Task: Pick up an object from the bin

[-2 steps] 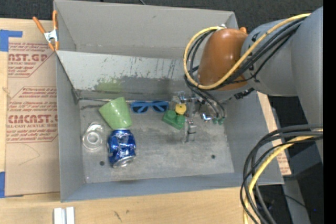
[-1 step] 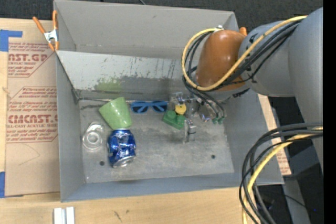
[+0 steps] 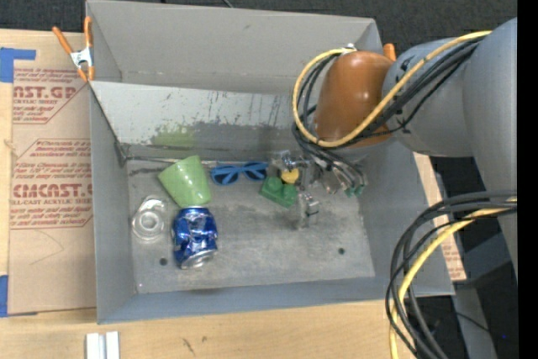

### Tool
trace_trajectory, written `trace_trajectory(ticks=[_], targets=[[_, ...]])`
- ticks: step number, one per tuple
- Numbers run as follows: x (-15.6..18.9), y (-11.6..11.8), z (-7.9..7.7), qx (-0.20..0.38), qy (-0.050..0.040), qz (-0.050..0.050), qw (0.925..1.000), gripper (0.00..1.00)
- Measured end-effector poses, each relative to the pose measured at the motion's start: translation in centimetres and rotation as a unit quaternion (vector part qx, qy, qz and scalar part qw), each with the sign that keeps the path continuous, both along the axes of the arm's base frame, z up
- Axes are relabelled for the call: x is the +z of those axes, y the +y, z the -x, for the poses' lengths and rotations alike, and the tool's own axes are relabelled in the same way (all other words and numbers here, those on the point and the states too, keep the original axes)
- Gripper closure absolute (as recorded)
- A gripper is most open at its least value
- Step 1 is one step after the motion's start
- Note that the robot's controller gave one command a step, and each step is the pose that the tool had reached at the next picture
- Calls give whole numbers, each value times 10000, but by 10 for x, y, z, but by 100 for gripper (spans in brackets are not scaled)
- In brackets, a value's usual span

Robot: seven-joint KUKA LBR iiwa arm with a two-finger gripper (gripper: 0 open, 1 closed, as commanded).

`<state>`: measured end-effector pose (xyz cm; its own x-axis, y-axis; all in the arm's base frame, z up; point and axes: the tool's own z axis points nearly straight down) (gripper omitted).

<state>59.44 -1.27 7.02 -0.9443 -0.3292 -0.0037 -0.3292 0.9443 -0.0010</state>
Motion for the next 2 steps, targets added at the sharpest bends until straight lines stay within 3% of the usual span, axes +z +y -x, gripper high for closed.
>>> trace_trajectory(ticks=[1, 2], targets=[[0, 0, 6, 863, 5, 1, 9963, 0], [1, 0, 6, 862, 0, 2, 9963, 100]])
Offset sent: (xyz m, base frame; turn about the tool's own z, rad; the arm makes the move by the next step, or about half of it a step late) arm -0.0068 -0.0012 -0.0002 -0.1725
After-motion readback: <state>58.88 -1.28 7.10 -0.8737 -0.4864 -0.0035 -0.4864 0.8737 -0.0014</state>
